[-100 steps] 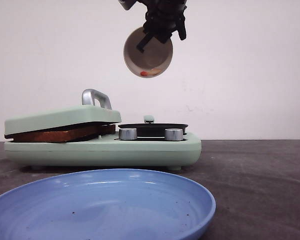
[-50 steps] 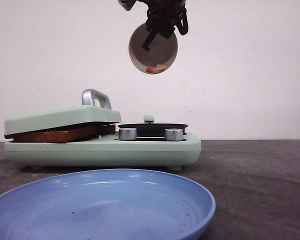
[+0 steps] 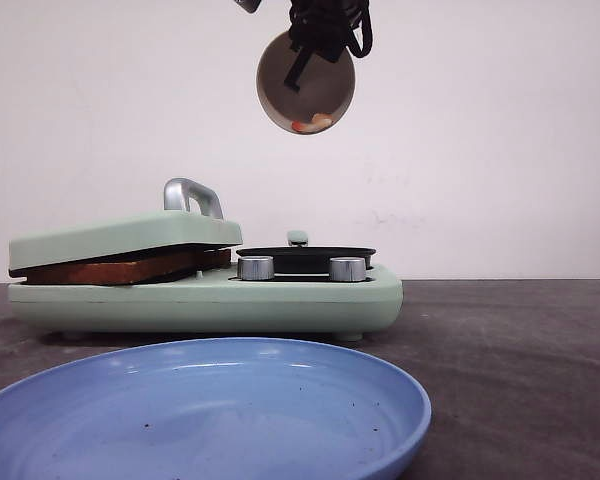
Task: Make breakfast with bread and shrimp
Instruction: 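Tilt the cream bowl with the right gripper to pour shrimp into the pan, then carry the empty bowl back and lower it onto the table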
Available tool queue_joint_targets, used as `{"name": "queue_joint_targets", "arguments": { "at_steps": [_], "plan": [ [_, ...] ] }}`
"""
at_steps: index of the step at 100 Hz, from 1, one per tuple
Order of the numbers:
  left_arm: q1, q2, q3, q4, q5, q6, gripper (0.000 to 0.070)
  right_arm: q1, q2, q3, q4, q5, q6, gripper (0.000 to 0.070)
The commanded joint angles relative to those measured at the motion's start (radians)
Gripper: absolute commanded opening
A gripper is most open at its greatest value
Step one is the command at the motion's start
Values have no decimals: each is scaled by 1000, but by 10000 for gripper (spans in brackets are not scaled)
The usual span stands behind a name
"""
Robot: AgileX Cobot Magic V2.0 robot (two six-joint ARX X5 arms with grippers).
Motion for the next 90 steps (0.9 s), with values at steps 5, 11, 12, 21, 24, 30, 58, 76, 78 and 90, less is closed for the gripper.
{"name": "queue_joint_targets", "arguments": {
  "at_steps": [5,11,12,21,24,30,58,76,78,90],
  "plan": [
    [-4,4,14,12,-3,-1,0,11,18,21,18,1,-15,0],
    [-4,4,14,13,-3,0,0,11,18,21,17,1,-15,0],
    [-4,4,14,13,-3,1,0,11,18,21,17,1,-15,0],
    [-5,4,14,17,-3,4,0,11,18,21,18,-1,-15,0],
    [-5,4,14,19,-3,7,0,11,18,21,17,-4,-15,0],
    [-5,4,14,19,-3,13,0,11,18,21,18,-6,-15,0],
    [-9,4,14,18,-3,30,0,-50,0,22,-257,11,427,0],
    [-24,4,14,12,-4,48,0,-157,-63,22,-639,-33,893,0],
    [-26,4,14,12,-3,48,0,-179,-72,22,-690,-56,976,0],
    [-26,4,14,16,-4,48,0,-287,-108,21,-904,-240,1294,0]
  ]
}}
